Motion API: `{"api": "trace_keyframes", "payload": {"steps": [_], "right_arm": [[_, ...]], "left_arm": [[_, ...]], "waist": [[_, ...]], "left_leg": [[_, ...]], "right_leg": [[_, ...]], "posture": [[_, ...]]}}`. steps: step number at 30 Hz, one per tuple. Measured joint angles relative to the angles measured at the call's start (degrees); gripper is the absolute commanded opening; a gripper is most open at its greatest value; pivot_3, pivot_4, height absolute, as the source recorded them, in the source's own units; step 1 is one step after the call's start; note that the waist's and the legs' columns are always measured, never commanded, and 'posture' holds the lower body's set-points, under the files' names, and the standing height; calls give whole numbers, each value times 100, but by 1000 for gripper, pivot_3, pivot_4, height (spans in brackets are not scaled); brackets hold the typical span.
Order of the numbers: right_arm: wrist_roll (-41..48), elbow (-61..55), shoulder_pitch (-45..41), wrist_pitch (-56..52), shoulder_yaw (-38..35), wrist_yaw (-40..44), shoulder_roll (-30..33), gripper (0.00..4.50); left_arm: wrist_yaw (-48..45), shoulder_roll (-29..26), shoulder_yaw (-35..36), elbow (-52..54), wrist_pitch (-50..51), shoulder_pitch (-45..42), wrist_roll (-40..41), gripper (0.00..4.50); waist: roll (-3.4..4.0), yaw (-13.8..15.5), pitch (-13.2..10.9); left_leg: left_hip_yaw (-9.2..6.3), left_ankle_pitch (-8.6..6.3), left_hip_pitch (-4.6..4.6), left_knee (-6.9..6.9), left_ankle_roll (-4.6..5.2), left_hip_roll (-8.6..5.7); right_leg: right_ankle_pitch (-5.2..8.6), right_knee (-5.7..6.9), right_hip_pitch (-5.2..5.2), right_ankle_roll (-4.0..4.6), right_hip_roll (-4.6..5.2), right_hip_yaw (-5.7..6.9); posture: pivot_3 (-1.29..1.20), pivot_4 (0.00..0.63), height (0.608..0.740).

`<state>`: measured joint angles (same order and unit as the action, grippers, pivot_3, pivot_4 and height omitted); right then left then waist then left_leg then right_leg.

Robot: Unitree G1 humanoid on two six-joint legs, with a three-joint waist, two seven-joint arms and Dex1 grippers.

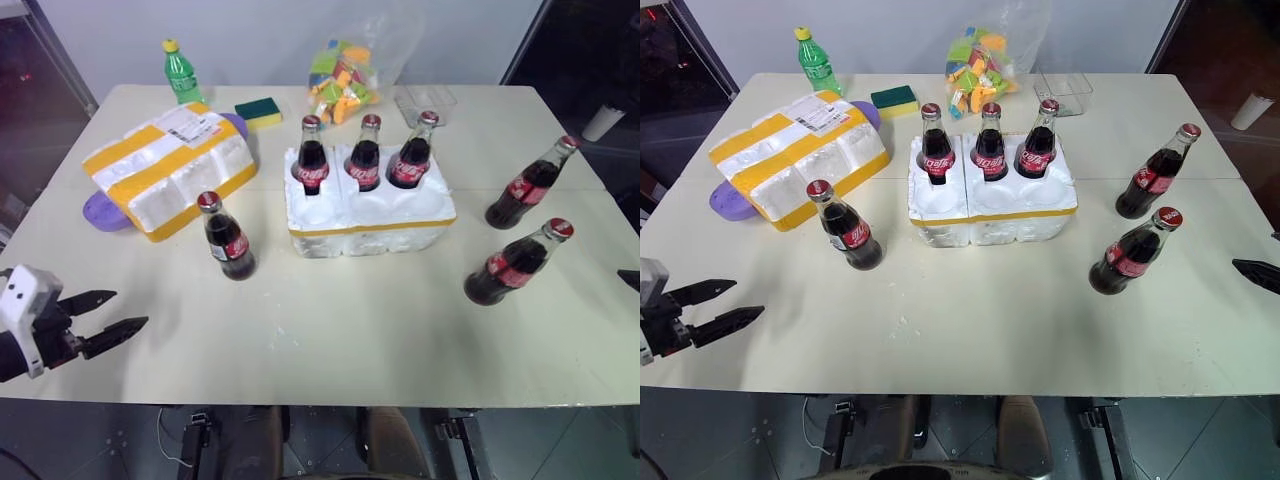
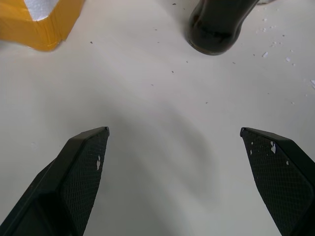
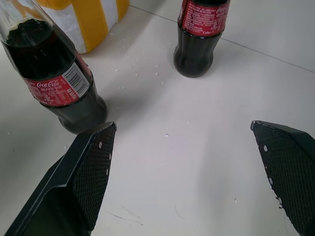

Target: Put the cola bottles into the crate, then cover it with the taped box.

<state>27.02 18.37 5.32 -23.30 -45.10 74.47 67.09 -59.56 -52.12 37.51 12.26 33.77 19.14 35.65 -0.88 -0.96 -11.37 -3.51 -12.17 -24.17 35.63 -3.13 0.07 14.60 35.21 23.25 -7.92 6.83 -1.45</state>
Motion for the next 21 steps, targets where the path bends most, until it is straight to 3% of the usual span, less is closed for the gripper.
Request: {"api": "trace_keyframes", "payload": {"steps": [15, 21], "right_arm": [[20, -30, 310, -77, -32, -83, -113, 4500], [131, -297, 455, -291, -374, 53, -96, 4500]], "left_arm": [[130, 45, -103, -312, 107, -620, -8, 4473], [-94, -33, -363, -448, 72, -994, -10, 4473]], "waist": [[1, 2, 1], [1, 5, 1]], "left_leg": [[0, 1, 4, 7, 1, 0], [0, 1, 5, 7, 1, 0]], "right_leg": [[-1, 8, -6, -1, -2, 0], [-1, 11, -6, -2, -4, 0]], "posture": [[0, 150, 739], [0, 150, 739]]}}
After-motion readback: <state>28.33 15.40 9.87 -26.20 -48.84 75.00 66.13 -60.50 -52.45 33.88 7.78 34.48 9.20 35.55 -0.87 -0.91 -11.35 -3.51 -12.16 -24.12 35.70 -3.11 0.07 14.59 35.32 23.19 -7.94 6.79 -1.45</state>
